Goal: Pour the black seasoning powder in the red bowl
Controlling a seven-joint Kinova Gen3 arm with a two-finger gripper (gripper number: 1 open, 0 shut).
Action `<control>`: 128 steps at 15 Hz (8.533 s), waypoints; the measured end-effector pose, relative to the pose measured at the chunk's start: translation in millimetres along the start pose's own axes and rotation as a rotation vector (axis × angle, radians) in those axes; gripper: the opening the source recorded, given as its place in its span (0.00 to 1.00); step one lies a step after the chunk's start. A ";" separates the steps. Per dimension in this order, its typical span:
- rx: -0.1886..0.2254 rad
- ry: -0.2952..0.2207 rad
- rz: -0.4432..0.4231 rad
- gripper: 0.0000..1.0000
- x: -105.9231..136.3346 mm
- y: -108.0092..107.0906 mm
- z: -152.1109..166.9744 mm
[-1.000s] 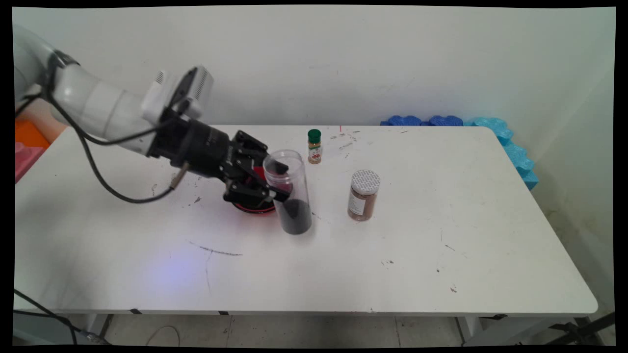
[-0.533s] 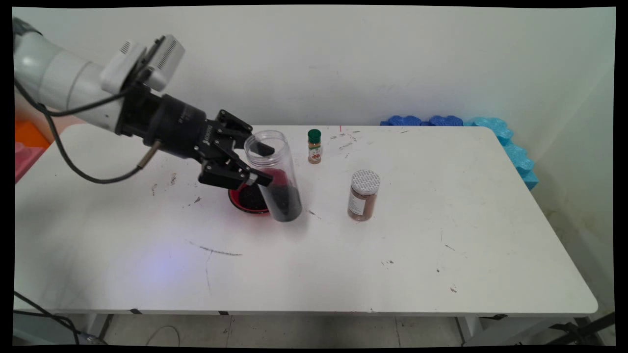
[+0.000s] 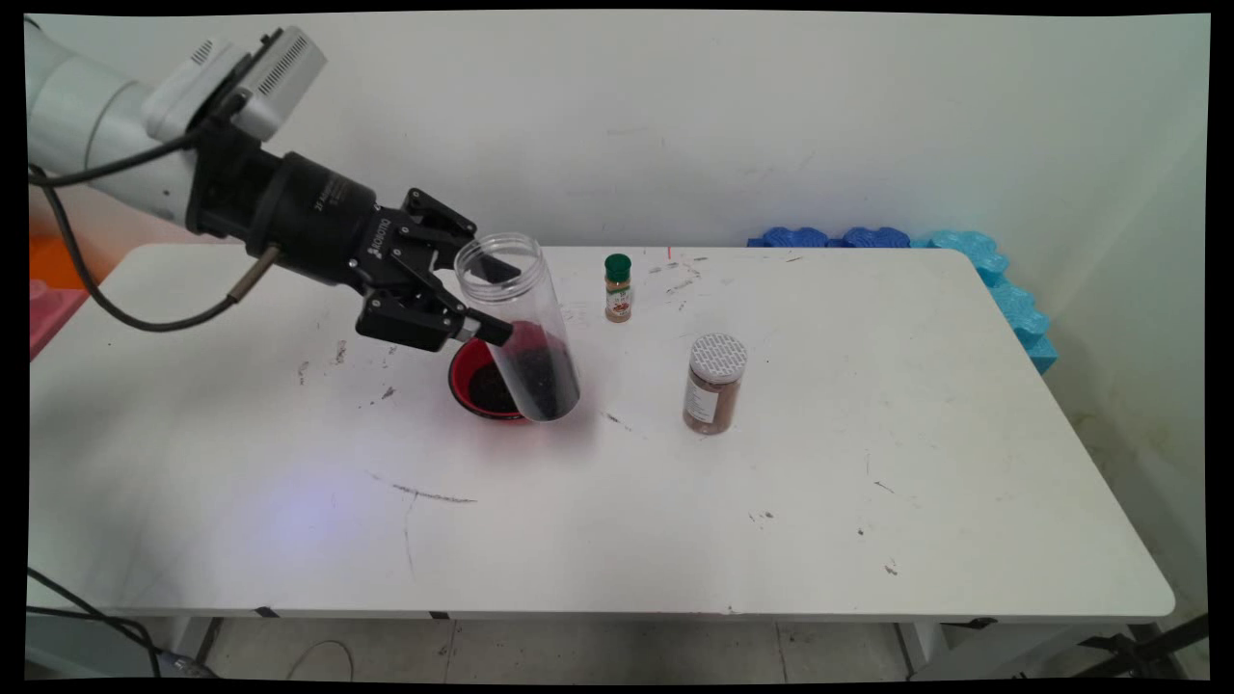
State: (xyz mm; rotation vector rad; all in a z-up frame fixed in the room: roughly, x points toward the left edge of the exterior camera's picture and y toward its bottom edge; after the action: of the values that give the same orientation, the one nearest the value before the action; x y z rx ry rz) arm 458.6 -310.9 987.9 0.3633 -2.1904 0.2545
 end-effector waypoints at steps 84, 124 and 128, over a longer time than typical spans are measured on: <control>-0.179 0.049 -2.207 0.00 -74.5 -69.6 30.4; -0.309 0.143 -2.650 0.00 -97.0 -73.7 75.0; -0.313 0.146 -2.664 0.00 -99.0 -74.1 77.6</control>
State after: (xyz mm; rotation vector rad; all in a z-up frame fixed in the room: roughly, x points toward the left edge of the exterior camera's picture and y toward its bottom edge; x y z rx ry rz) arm 483.5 -387.6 866.2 2.2449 -0.1240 -1.3326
